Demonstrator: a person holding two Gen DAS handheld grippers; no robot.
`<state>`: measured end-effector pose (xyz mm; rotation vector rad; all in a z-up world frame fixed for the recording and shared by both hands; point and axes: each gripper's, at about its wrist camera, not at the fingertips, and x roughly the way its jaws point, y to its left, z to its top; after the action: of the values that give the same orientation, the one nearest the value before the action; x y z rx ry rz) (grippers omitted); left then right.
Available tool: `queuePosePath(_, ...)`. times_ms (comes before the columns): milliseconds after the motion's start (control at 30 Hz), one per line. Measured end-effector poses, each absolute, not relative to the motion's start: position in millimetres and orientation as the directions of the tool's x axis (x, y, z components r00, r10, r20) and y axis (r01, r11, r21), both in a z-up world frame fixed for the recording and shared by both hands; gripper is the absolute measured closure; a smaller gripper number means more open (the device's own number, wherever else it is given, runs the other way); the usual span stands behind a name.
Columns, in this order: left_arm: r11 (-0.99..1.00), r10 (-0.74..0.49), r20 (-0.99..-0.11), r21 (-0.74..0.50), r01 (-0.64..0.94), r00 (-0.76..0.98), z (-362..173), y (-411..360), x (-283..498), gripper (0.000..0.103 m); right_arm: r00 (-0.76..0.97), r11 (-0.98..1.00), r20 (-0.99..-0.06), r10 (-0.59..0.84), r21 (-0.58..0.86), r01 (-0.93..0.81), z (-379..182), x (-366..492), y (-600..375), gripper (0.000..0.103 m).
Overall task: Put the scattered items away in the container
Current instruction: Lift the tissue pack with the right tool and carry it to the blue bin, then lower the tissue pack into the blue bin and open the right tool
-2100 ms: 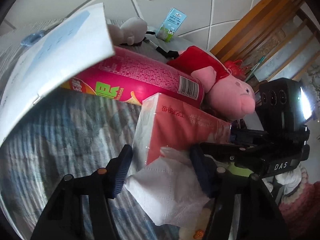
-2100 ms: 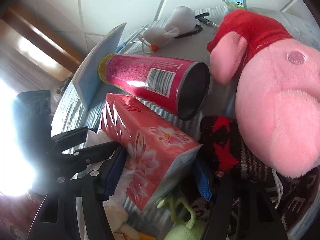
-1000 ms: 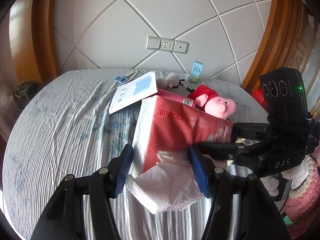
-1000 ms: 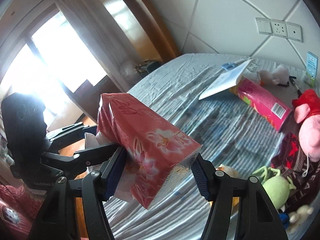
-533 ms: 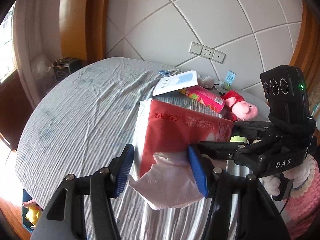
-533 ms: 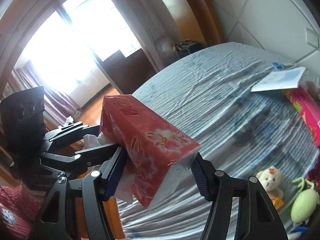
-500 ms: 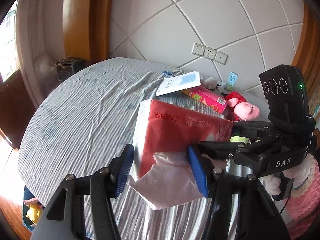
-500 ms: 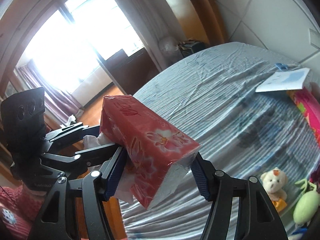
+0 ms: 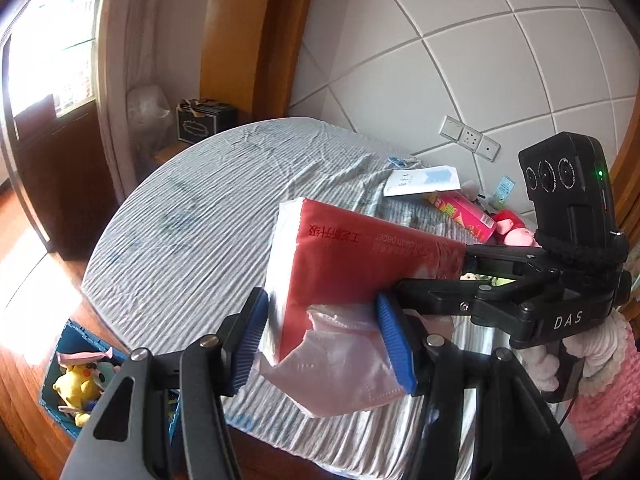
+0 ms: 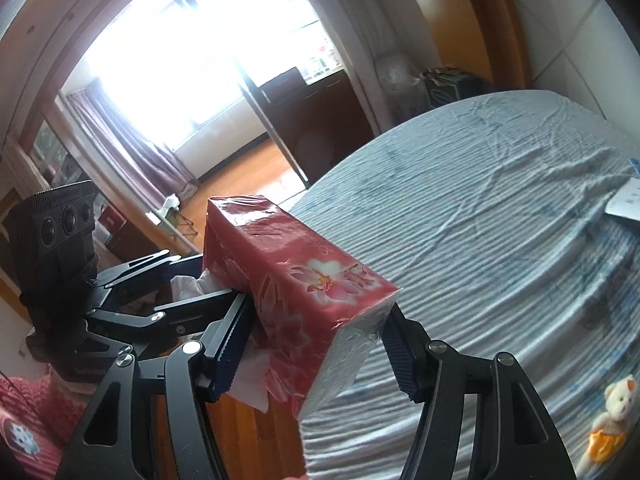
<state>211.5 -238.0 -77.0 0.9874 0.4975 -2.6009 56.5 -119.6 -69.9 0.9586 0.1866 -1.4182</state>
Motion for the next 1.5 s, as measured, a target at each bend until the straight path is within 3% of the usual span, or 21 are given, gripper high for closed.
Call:
queuePosePath(467,-0.723,-0.357,-0.724,-0.187,0.666,-0.590,-103.2,-339.2,401.2,0.048,0.453,0.125,-0.623,-0.637,0.497,0.859,-107.9,238.5,-274.7,0.040)
queuePosePath(767,-0.604,-0.384,-0.764,-0.217,0.767,-0.518,-178.6,-397.2,470.8,0.048,0.545,0.227,-0.652,-0.528,0.510,0.830,-185.7,311.9,-364.9,0.040)
queuePosePath(967,-0.546,-0.353,-0.795,-0.253,0.799,-0.493,-281.9,-441.1,483.5,0.048,0.575,0.220,-0.689,-0.440,0.539,0.813,-288.7,313.3,-419.8,0.040)
queuePosePath(1133,-0.490,-0.293,-0.807,-0.334,0.805,-0.513,-399.8,-481.2,481.2,0.048,0.517,0.205,-0.770,-0.372,0.476,0.855,-394.1,306.0,-459.1,0.040)
queuePosePath(1500,-0.391,-0.144,-0.869,-0.389,0.834,-0.473,-659.9,-540.5,456.9,0.048,0.427,0.159,-0.867,-0.254,0.398,0.903,-627.3,298.1,-521.3,0.044)
